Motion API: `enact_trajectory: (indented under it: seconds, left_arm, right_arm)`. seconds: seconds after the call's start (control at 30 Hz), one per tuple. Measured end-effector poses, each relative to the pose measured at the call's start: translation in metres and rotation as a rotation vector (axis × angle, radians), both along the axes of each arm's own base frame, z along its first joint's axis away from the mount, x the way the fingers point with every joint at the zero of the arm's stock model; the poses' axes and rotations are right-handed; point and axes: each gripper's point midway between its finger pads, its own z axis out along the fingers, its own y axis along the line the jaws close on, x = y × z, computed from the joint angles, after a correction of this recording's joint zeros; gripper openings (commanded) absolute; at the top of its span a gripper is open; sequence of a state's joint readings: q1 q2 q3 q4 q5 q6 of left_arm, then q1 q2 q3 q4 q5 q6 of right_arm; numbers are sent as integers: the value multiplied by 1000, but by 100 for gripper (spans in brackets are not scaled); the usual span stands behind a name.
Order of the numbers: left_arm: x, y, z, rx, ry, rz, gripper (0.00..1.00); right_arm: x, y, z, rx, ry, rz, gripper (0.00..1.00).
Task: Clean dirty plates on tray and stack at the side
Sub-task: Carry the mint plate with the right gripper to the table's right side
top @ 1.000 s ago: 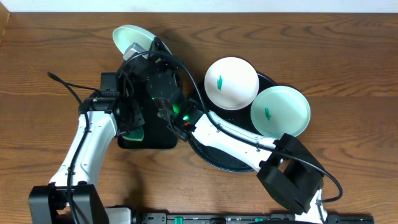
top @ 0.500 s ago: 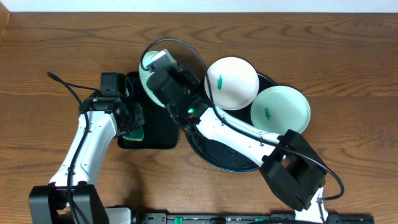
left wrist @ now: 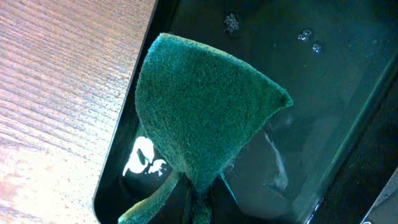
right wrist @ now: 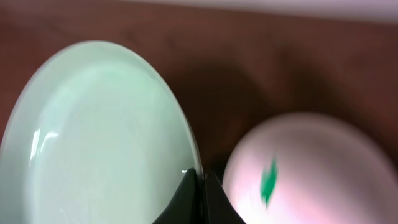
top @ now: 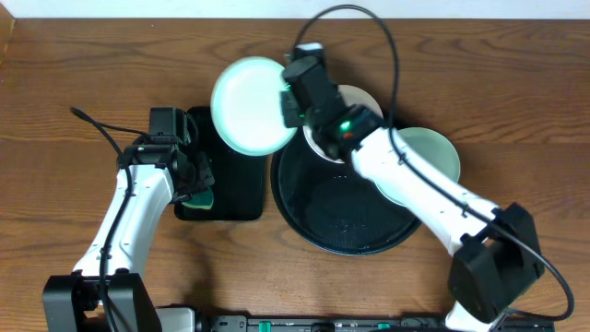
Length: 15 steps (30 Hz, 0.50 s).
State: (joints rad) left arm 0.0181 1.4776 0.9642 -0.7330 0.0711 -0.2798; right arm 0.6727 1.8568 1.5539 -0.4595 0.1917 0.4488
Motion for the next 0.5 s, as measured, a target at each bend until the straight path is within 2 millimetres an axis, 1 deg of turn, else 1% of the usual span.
enact_trajectory:
  seconds: [0.03, 0.07, 0.13, 0.2, 0.3, 0.33, 0.4, 0.47, 0.5]
  left_arm:
    - [0, 0, 0, 0, -1, 0, 8]
    - [0, 0, 0, 0, -1, 0, 7]
    - [1, 0, 0, 0, -3, 0, 7]
    - [2, 0, 1, 1, -10, 0, 7]
    - [5, 0, 1, 0, -22, 0, 7]
    - [5, 0, 2, 0, -23, 0, 7]
    - [6, 0, 2, 0, -24, 0, 7]
    - [6, 0, 1, 1, -24, 0, 7]
    - [6, 0, 1, 0, -24, 0, 7]
  right_arm:
    - [0, -6, -6, 12, 38, -13, 1]
    - [-2, -14, -18, 33, 111, -29, 1]
    - [-3, -22, -30, 66, 186, -45, 1]
    - [-4, -25, -35, 83, 221, -45, 1]
    - [-7, -26, -36, 127, 268, -15, 1]
    - [-8, -33, -35, 154, 300, -9, 1]
    - [-2, -52, -30, 190, 323, -33, 1]
    - [4, -87, -19, 234, 346, -86, 1]
    - [8, -108, -12, 252, 347, -124, 1]
